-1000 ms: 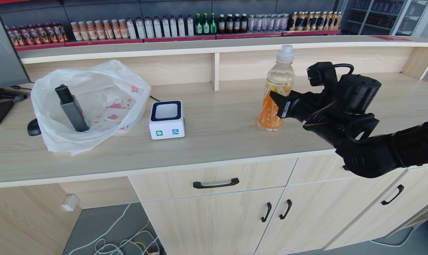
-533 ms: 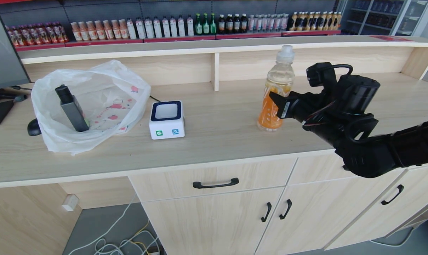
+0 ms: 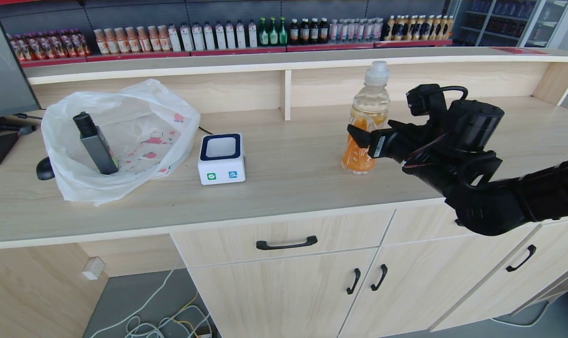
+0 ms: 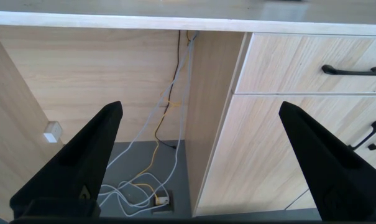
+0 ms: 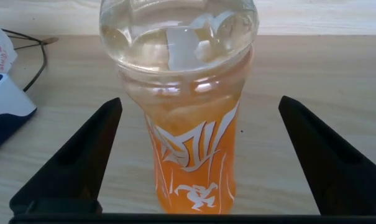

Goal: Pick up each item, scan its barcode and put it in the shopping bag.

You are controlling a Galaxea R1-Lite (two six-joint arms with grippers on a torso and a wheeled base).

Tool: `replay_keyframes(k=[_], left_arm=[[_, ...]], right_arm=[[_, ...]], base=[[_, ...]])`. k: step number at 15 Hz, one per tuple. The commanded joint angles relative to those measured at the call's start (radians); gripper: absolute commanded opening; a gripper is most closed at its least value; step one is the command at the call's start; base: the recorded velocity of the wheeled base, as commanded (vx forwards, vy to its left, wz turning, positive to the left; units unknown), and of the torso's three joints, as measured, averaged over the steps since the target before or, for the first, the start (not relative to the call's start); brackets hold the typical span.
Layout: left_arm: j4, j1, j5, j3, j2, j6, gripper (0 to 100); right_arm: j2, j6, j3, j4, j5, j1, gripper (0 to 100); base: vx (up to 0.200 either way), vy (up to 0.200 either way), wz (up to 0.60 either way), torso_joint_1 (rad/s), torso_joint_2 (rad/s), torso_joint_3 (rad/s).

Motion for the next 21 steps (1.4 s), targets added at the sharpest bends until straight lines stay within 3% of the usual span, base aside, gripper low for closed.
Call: replay_keyframes(k=[1,3,7,12,21], left_arm=[[0.0,-0.001,0.0,0.0,0.0,0.0,100],[0.0,0.001,0.0,0.0,0.0,0.0,100],[0.0,-0.001,0.0,0.0,0.0,0.0,100],[0.0,-0.001,0.0,0.0,0.0,0.0,100],[0.0,-0.001,0.0,0.0,0.0,0.0,100]], right_arm=[[0.004,-0.003,-0.01,-0.002,0.0,0.0,100],[0.031,-0.012,-0.016,-0.033,0.0,0.002,100],[0.149,-0.035,-0.067,-0.24,0.0,0.003,100],[0.202,-0.058,-0.188,-0.246,0.0,0.003,100],[0.202,-0.081,-0.196,-0.246,0.003,0.005,100]], base=[[0.0,0.0,0.0,0.0,0.0,0.0],[0.0,0.0,0.0,0.0,0.0,0.0],[0.0,0.0,0.0,0.0,0.0,0.0],[0.0,0.0,0.0,0.0,0.0,0.0],[0.0,0.0,0.0,0.0,0.0,0.0]])
